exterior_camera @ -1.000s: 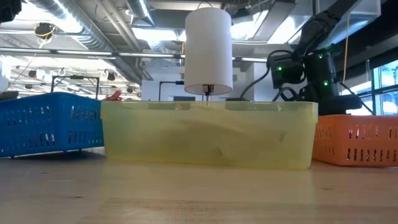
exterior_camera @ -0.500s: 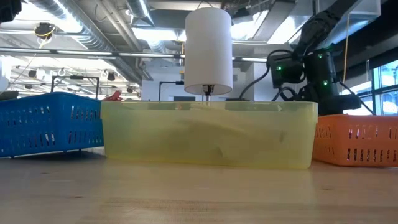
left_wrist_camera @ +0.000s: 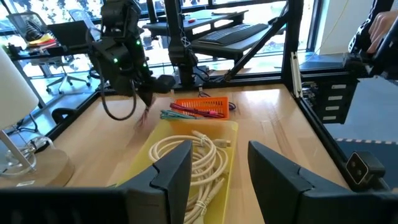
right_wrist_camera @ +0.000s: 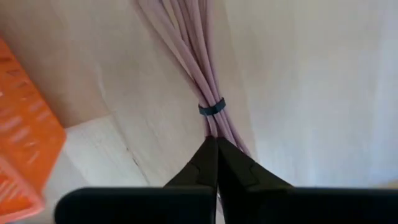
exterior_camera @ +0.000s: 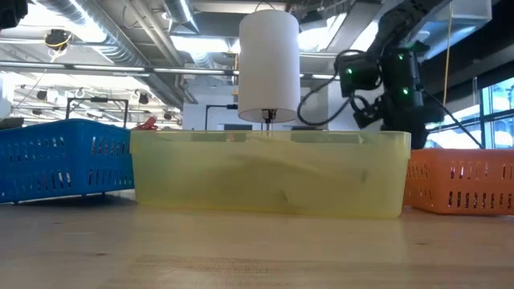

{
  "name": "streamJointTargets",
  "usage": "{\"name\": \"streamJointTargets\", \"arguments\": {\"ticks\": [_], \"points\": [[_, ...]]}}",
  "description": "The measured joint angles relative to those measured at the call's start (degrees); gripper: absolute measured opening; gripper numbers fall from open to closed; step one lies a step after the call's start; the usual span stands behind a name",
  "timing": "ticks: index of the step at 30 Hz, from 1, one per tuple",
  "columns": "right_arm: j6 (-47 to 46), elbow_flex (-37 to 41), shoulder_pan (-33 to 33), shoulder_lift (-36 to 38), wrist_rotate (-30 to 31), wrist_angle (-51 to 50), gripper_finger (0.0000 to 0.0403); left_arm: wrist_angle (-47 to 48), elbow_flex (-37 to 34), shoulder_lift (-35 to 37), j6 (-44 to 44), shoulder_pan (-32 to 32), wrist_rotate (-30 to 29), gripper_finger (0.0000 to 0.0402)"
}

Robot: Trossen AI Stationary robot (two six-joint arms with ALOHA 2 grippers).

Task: Pick & Place USB Port
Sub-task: Put the pink charger cable into the blue bin

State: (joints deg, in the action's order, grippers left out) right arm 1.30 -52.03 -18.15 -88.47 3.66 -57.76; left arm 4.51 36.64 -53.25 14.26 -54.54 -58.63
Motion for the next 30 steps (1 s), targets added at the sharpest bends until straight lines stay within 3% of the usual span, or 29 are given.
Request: {"name": "streamJointTargets", "arguments": {"ticks": [11, 19, 24, 30], "points": [[-3.7, -14.4, 2.0, 1.2, 4.5, -14.9, 0.0000, 0.0, 0.0, 0.0, 1.0, 0.0, 0.0, 0.0148], [-12.1, -25.2, 12.5, 4.3, 4.5, -17.9, 0.0000, 6.3, 0.0, 0.0, 12.8, 1.1, 0.1, 0.0148], [-18.6, -28.8, 23.0, 5.6, 5.4, -9.4, 0.0000, 10.7, -2.7, 0.0, 20.7, 3.8, -0.1, 0.0148], [-18.8, -29.0, 34.0, 5.2, 7.7, 9.6, 0.0000, 9.8, -3.9, 0.0, 19.7, 7.3, -3.4, 0.0148]]}}
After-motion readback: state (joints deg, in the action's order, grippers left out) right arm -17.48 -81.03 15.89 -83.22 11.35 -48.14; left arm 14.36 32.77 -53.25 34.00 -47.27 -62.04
